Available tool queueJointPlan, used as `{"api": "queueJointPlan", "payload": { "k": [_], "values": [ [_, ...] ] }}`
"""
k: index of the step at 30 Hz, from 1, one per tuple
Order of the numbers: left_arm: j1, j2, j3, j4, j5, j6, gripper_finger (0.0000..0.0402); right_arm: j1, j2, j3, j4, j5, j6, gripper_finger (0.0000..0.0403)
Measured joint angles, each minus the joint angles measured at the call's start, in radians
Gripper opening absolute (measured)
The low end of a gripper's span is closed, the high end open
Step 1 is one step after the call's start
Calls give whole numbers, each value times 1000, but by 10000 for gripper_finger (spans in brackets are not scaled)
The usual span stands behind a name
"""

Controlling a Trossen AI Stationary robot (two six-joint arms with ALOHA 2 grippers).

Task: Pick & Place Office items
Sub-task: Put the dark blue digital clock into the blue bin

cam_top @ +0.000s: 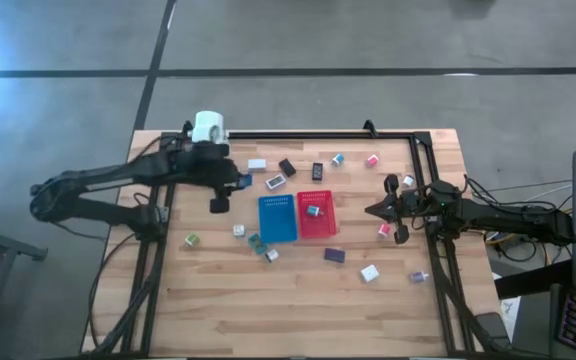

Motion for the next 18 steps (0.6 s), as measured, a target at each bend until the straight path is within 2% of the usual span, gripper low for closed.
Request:
{"api": "queueJointPlan", "payload": {
  "k": [5,12,18],
  "values": [
    [0,-149,-138,317,39,-118,145,0,0,0,0,0,2,8],
    [0,-304,-260,459,42,-276,145,0,0,0,0,0,0,8],
    [-5,-455,-388,596,93,-299,145,0,0,0,0,1,3,8]
  ]
}}
